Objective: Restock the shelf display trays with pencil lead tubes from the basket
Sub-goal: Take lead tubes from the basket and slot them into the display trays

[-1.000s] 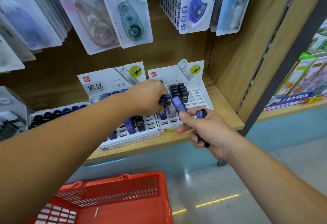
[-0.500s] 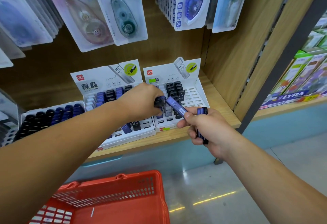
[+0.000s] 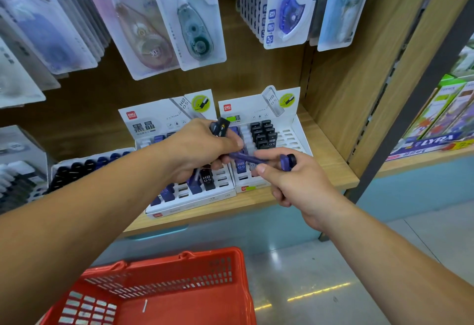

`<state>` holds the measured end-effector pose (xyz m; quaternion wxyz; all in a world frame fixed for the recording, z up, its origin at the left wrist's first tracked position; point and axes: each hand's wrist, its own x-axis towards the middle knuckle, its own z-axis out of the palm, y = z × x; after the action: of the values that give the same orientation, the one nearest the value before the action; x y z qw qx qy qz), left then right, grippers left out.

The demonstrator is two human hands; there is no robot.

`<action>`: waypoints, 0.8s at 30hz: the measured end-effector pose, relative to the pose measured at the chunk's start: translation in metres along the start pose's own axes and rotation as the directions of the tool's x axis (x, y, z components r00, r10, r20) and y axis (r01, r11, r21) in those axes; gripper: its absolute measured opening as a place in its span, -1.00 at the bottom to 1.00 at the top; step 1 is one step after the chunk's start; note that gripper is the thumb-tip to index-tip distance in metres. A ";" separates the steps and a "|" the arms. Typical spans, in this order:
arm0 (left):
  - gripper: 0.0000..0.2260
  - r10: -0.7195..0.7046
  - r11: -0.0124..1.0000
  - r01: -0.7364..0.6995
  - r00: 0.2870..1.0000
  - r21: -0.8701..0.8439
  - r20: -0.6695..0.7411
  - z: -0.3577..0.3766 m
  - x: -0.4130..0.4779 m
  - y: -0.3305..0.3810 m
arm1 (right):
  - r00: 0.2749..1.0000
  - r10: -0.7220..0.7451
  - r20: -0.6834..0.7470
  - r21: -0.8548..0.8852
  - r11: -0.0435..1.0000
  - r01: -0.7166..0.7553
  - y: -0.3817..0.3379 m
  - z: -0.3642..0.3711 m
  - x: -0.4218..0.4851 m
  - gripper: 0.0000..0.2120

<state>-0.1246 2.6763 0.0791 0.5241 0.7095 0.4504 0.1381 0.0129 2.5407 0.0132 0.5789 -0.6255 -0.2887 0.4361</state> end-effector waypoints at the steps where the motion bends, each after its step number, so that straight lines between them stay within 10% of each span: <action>1: -0.95 0.010 1.000 -0.011 1.000 -0.028 -0.008 -0.002 0.000 0.000 | 1.000 -0.001 -0.028 0.017 1.000 0.001 0.000 0.000 0.001 -0.84; 10: -0.74 0.132 0.991 -0.132 0.991 -0.019 0.014 -0.001 -0.003 -0.008 | 0.994 0.112 -0.012 0.197 0.974 -0.108 0.003 -0.002 0.004 -0.84; 18: -0.93 0.182 0.977 -0.179 0.983 0.114 -0.019 0.000 0.000 -0.005 | 0.977 0.213 0.006 0.341 0.918 -0.203 0.002 -0.002 0.008 -0.88; 24: -0.88 0.243 0.855 -0.220 0.970 0.470 0.011 0.001 0.007 -0.018 | 0.939 0.318 0.127 0.492 0.802 -0.338 -0.005 -0.022 0.006 -0.83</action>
<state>-0.1288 2.6816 0.0613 0.3059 0.8602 0.3944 0.1047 0.0360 2.5363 0.0152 0.6329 -0.4832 -0.0622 0.6018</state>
